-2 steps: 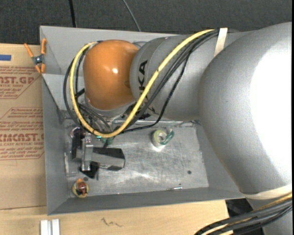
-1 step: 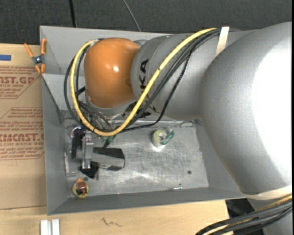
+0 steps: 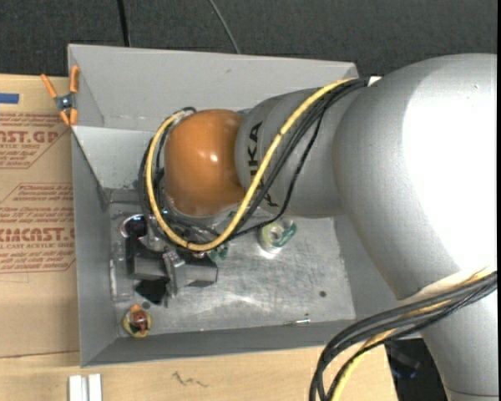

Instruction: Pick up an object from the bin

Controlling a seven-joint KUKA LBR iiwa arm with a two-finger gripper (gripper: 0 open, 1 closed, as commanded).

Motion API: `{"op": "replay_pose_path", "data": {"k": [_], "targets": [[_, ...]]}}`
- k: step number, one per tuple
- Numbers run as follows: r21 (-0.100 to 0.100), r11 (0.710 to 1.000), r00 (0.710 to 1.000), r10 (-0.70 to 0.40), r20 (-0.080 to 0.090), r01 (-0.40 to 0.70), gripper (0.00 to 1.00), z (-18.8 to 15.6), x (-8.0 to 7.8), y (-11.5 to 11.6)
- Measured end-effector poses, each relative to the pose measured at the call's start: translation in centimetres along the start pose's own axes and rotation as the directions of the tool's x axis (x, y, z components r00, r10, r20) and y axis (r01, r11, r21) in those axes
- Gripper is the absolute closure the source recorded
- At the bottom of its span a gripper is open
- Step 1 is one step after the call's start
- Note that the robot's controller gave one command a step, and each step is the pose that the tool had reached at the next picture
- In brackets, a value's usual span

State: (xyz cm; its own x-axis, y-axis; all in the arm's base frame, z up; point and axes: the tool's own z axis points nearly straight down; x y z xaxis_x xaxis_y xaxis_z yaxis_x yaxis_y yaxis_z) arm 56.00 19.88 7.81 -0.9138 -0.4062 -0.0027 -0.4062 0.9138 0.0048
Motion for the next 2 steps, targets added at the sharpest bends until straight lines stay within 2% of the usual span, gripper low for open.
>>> {"op": "replay_pose_path", "data": {"k": [2], "targets": [[0.005,1.0,1.0,0.001,0.0,-0.001,1.0,-0.27,0.14,-0.17]]}}
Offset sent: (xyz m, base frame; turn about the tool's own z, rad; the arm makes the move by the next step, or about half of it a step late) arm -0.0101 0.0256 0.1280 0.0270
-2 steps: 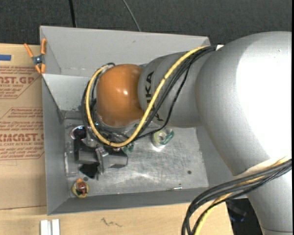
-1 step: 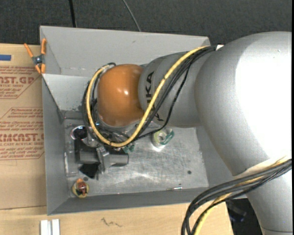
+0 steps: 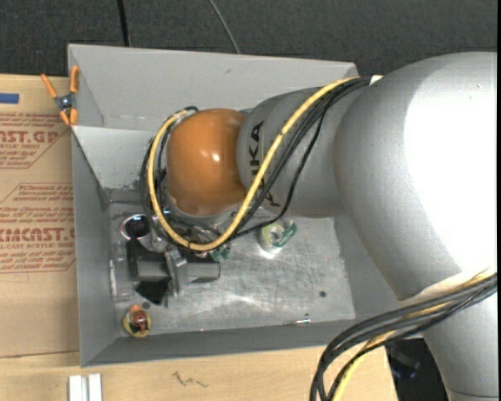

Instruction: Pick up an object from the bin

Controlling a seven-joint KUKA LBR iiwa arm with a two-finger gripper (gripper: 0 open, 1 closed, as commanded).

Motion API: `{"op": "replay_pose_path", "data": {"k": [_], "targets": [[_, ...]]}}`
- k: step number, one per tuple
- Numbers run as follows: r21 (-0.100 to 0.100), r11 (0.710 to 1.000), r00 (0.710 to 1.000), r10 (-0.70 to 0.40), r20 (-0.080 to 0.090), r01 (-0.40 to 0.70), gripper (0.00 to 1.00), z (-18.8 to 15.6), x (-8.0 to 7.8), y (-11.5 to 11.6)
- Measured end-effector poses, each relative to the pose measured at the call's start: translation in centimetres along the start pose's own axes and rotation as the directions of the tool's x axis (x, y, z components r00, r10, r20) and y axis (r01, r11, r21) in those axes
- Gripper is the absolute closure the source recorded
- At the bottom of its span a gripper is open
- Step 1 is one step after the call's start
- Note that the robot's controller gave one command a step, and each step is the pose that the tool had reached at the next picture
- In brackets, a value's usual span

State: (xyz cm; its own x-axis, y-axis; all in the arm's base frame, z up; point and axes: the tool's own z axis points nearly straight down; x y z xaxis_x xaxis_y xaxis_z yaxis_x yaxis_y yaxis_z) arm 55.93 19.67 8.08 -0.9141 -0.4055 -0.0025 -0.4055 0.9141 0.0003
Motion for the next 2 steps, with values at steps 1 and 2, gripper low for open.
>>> {"op": "replay_pose_path", "data": {"k": [1,2], "targets": [[0.0,0.991,0.991,-0.131,0.001,0.131,1.0,-3.3,-0.5,-0.8],[-0.002,1.0,1.0,0.013,-0.005,-0.013,1.0,-13.8,1.4,-2.0]]}}
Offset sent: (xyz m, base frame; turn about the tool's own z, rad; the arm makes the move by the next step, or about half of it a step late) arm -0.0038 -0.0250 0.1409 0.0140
